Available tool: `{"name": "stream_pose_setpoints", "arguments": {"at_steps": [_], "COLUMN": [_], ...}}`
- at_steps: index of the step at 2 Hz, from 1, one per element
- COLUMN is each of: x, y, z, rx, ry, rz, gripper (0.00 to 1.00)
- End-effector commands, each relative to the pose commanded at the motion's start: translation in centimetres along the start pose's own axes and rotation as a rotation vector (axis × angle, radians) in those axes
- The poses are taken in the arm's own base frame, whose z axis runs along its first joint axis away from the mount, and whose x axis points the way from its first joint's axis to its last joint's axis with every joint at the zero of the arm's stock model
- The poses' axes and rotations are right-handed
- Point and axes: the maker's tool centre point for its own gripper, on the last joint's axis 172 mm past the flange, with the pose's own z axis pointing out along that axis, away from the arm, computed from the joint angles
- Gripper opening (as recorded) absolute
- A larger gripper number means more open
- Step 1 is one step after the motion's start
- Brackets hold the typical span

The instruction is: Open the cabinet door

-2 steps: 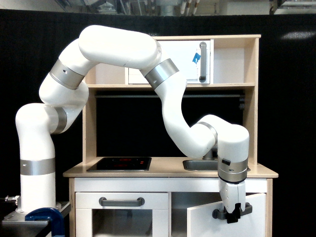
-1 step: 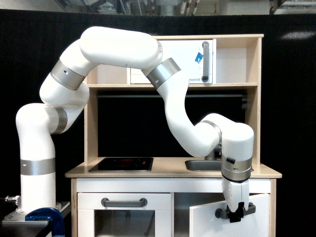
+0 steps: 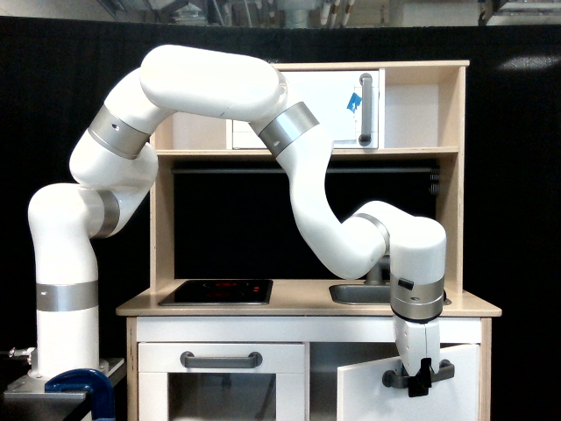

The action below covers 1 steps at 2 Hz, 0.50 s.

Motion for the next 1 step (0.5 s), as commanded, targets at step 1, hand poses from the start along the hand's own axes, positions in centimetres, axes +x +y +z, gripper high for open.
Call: {"name": "stream_pose_setpoints", "arguments": {"at_steps": [1], "x": [0.08], "y": [-0.97], "z": [0.31], "rx": [0.0], "ry": [0.0], "rz": [0.0], "gripper": [1.0]}}
